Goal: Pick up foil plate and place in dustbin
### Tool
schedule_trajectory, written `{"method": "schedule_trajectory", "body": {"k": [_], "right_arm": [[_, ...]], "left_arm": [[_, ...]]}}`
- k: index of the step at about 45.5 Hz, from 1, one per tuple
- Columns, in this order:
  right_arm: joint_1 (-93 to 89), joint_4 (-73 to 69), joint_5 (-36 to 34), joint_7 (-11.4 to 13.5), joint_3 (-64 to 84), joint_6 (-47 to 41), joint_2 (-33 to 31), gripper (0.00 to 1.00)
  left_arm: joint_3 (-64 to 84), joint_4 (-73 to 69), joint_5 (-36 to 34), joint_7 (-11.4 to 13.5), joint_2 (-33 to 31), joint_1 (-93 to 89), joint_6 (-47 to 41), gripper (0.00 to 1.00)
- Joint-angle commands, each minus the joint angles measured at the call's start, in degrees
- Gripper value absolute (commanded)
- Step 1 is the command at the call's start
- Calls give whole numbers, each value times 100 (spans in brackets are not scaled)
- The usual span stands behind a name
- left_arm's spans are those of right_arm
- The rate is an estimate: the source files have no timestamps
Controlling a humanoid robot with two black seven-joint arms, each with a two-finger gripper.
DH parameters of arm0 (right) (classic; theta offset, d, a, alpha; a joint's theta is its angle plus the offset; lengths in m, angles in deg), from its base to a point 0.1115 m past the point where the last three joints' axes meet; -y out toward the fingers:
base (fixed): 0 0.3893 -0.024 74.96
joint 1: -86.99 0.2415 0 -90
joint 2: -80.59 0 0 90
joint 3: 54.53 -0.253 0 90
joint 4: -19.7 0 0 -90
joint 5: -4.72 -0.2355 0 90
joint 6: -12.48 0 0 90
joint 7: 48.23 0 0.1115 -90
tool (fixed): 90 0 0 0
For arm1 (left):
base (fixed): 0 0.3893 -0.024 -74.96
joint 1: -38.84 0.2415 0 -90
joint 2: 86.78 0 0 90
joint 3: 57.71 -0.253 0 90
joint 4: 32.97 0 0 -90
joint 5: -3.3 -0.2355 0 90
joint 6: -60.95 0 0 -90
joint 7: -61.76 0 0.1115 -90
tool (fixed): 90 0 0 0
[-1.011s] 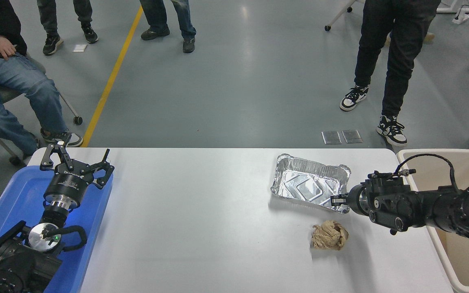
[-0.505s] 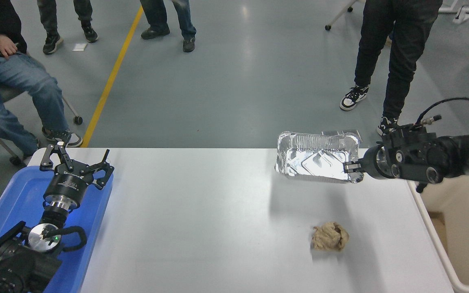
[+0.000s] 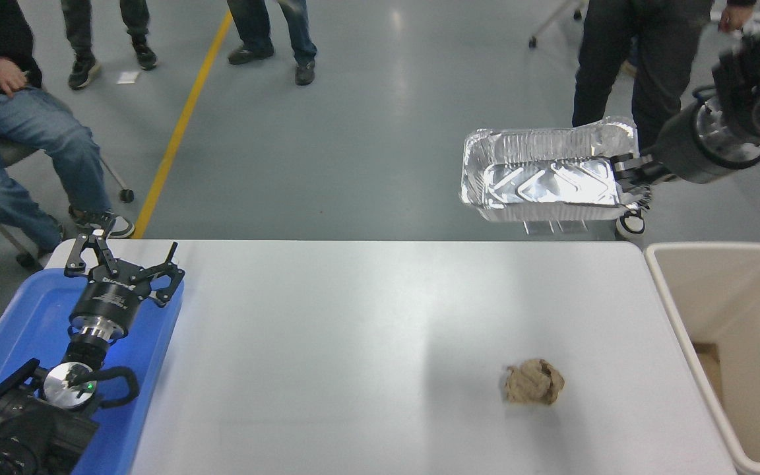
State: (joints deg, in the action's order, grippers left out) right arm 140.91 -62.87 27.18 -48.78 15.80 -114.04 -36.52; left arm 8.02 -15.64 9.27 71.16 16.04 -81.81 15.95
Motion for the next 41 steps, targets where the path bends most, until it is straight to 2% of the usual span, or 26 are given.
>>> {"method": "schedule_trajectory", "body": {"k": [1,9,13,18,26,34,41], "right_arm": [[883,-181,-93,2,270,-575,-31,0],[787,144,12,29,815,-470,-92,0],[551,513,196,20,1228,-321,-329,0],[50,1023,802,20,1580,197,-917,0],[-1162,1972,1691,29,1581,1155,-2200,0],[-3130,2780,1691,29,1221,2403,-2860,0],[-5370,3642,1367,38,80,3133,-3081,0]], "left_arm": [[-7,-2,1,0,1,-3,0,99],[2,-2,1,0,1,6,0,99],[2,-2,1,0,1,6,0,99],[2,-2,1,9,1,6,0,99],[2,-2,1,17,-8,6,0,99],[2,-2,1,17,-8,6,0,99],[10,-2,1,17,-8,6,0,99]]}}
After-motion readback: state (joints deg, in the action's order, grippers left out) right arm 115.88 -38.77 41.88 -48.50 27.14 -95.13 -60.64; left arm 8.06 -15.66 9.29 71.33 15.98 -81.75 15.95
